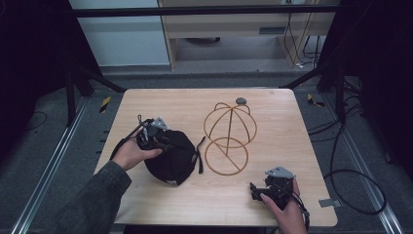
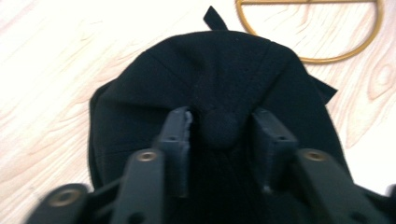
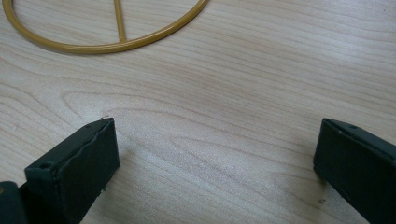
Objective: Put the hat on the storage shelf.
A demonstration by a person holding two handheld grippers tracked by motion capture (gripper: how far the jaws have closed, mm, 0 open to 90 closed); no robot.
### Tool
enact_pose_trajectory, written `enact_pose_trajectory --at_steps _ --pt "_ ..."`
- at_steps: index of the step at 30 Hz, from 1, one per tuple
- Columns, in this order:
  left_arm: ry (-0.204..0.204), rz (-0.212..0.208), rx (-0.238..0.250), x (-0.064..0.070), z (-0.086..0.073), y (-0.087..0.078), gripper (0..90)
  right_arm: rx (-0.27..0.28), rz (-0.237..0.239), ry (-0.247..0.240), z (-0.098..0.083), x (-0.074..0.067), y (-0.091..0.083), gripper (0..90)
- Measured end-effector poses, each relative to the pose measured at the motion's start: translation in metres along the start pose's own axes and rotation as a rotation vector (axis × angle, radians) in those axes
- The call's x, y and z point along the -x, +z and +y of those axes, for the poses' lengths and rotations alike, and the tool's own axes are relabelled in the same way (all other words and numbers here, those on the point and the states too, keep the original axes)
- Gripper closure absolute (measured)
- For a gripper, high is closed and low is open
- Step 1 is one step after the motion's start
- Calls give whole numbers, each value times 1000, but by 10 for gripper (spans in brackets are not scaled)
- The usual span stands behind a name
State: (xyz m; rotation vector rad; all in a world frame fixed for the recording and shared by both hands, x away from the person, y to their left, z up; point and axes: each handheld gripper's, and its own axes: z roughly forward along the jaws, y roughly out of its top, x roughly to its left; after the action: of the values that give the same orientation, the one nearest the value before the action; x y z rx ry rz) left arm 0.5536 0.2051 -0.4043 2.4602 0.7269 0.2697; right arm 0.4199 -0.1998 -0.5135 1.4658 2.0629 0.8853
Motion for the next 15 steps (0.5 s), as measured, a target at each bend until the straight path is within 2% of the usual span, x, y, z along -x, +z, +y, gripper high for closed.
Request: enact_pose_trajectory --at_steps 2,6,9,10,13,15 --pt "4 0 14 1 -1 -1 671 0 0 0 0 0 0 4" --pt "-1 5 41 4 -1 -9 685 0 0 0 0 0 0 4" --pt "-12 16 119 8 -2 -27 686 0 0 0 0 0 0 4" --pt "-12 16 119 8 -2 -27 686 0 0 0 0 0 0 4" --pt "-9 26 175 16 -8 -45 688 0 0 0 0 0 0 4" --pt "-7 26 184 17 -10 -49 689 0 0 0 0 0 0 4"
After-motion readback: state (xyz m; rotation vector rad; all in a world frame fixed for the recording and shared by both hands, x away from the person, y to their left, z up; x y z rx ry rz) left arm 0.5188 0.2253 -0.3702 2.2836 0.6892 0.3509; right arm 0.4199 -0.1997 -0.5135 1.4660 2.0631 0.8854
